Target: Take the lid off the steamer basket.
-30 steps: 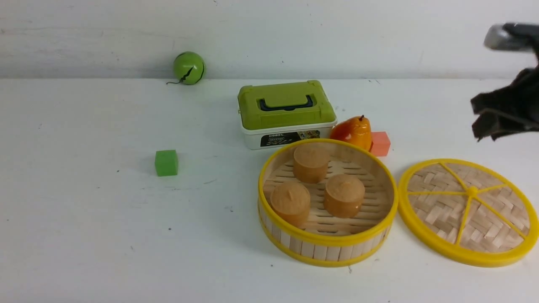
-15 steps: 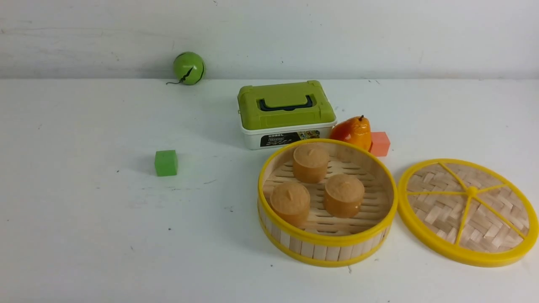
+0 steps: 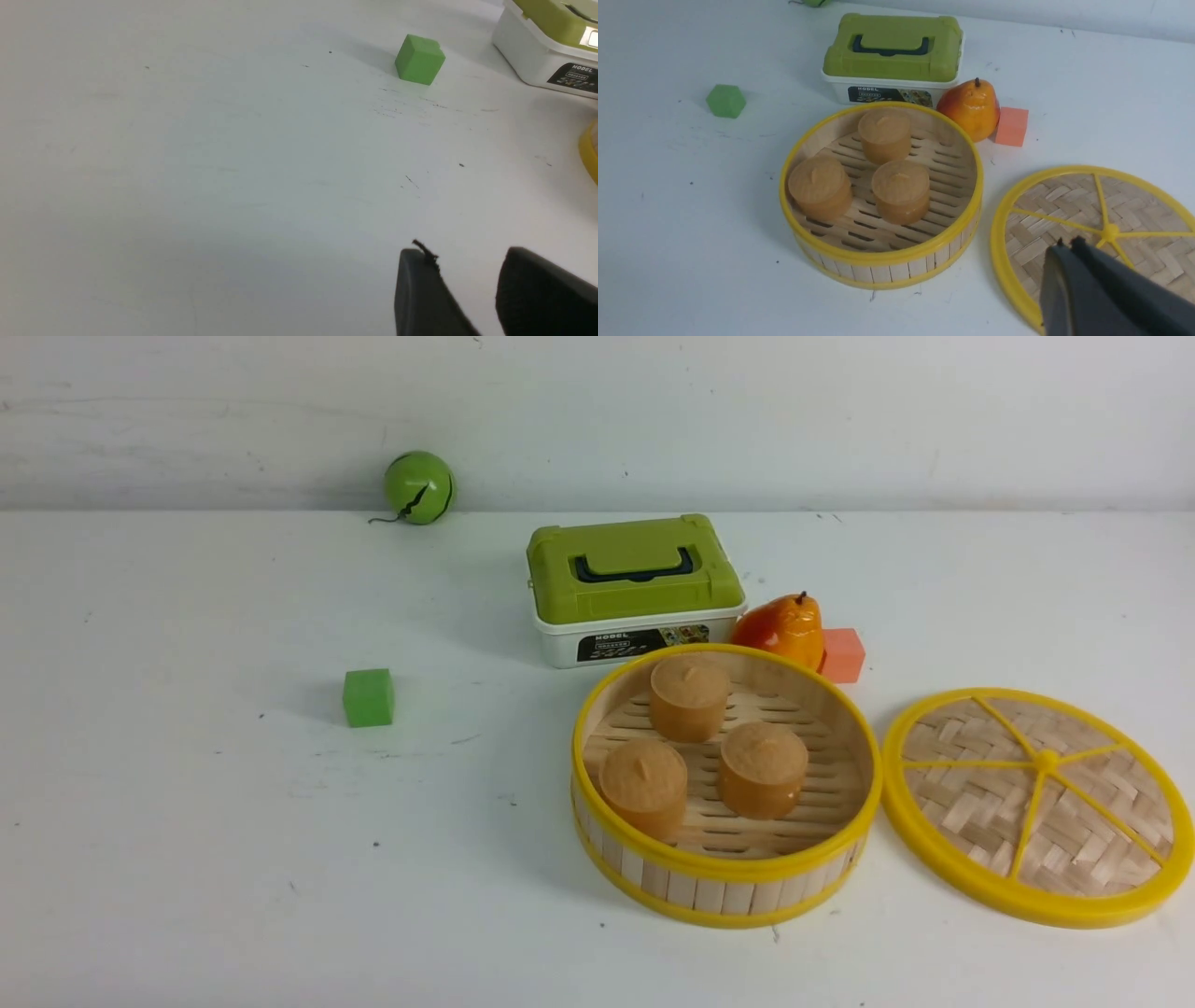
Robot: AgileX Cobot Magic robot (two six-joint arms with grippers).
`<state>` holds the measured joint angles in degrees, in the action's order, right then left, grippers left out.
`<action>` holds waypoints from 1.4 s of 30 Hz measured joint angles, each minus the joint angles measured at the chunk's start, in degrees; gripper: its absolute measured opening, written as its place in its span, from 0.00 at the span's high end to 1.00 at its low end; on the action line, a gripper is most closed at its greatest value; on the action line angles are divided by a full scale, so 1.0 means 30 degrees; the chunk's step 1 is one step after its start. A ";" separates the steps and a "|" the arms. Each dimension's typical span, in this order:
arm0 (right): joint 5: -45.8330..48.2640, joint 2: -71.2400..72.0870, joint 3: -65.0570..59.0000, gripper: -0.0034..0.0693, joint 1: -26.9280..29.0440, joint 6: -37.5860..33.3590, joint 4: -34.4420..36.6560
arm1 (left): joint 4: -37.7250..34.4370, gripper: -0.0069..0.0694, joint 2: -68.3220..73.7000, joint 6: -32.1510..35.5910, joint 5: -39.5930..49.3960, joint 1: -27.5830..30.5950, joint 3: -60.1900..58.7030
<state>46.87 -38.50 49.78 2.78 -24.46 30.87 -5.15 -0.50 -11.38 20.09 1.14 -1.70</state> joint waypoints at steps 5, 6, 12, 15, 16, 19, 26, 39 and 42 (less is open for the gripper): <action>0.0026 0.0013 -0.0020 0.97 0.0000 -0.0016 -0.0385 | 0.0000 0.60 0.0000 0.0000 0.0000 0.0000 0.0000; -0.0191 0.0013 -0.0078 0.97 0.0000 -0.0016 -0.0431 | 0.0000 0.60 0.0000 0.0000 0.0000 0.0000 0.0000; -0.4318 0.1191 -0.2654 0.97 0.0000 0.0705 -0.1545 | 0.0000 0.60 0.0000 0.0000 0.0000 0.0000 0.0000; -0.5975 0.2476 -0.4469 0.97 0.0000 0.1757 -0.2404 | 0.0000 0.60 0.0000 0.0000 0.0000 0.0000 0.0000; -0.6795 0.3699 -0.5973 0.97 0.0000 0.2573 -0.3060 | 0.0000 0.60 0.0000 0.0000 0.0000 0.0000 0.0000; -0.8623 0.6101 -0.8745 0.97 0.0000 0.4685 -0.4617 | 0.0000 0.60 0.0000 0.0000 0.0000 0.0000 0.0000; -1.2640 1.0923 -1.4372 0.97 0.0000 0.9251 -0.8562 | 0.0000 0.60 0.0000 0.0000 0.0000 0.0000 0.0000; -1.1787 1.3025 -1.7119 0.97 -0.0894 1.1427 -0.9602 | 0.0018 0.60 0.0000 0.0000 0.0000 0.0000 0.0000; -1.1429 1.3029 -1.7119 0.97 -0.0904 1.1427 -1.0098 | 0.0018 0.60 0.0000 0.0000 0.0000 0.0000 0.0000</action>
<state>12.58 0.58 -1.58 0.07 9.83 0.58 -5.10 -0.50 -11.38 20.09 1.14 -1.70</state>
